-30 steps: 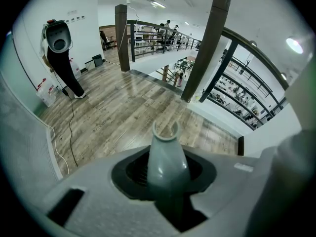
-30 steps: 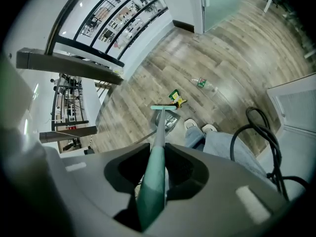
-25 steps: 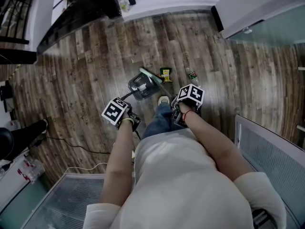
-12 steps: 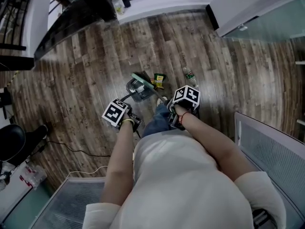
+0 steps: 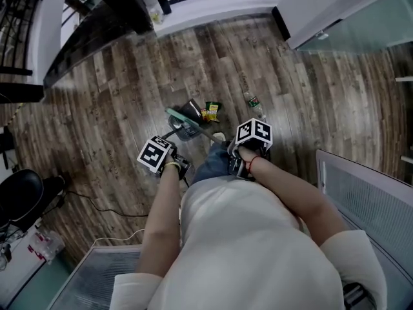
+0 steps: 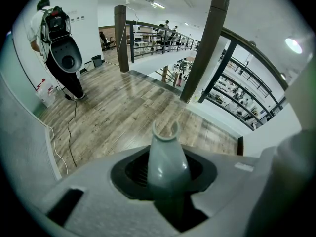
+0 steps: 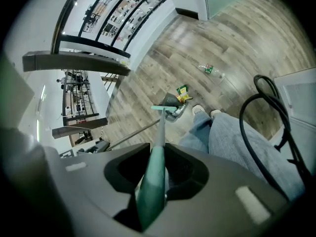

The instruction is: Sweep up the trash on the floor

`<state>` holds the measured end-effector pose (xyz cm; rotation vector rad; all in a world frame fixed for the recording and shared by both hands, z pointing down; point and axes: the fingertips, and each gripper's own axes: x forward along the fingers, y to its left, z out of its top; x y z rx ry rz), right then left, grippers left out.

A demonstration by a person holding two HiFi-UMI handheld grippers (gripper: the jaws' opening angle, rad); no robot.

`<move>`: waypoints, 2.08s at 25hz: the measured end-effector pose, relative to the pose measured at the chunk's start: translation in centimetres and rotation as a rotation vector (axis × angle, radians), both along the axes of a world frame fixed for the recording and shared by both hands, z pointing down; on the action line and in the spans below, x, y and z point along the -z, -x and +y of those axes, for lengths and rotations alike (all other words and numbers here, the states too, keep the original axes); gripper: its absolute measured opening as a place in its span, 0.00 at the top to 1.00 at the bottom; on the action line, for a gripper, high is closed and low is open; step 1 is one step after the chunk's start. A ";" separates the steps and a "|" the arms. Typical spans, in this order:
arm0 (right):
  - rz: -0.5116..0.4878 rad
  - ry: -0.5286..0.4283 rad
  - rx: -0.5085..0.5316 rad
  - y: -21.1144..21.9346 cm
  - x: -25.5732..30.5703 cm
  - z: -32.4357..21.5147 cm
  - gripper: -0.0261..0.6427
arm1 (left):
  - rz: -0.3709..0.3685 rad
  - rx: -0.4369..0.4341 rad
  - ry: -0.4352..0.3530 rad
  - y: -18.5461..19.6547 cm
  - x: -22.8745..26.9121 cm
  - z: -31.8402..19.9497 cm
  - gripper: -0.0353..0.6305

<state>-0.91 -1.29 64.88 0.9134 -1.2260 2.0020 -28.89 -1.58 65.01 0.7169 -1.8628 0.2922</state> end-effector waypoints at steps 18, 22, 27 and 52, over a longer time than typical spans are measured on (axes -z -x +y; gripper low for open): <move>0.083 -0.137 -0.081 -5.8 1.1 -2.3 0.81 | 0.009 -0.010 -0.014 0.0 -0.3 0.2 0.76; 0.122 -0.158 -0.095 -7.1 0.3 -2.9 0.81 | 0.011 -0.011 -0.018 0.0 -0.3 0.2 0.76; 0.170 -0.181 -0.119 -8.5 -0.2 -3.4 0.81 | 0.014 -0.015 -0.018 0.1 0.1 0.3 0.76; 0.309 -0.091 -0.272 -12.5 -3.9 -3.6 0.81 | 0.000 -0.028 0.010 -0.6 -0.2 -0.9 0.76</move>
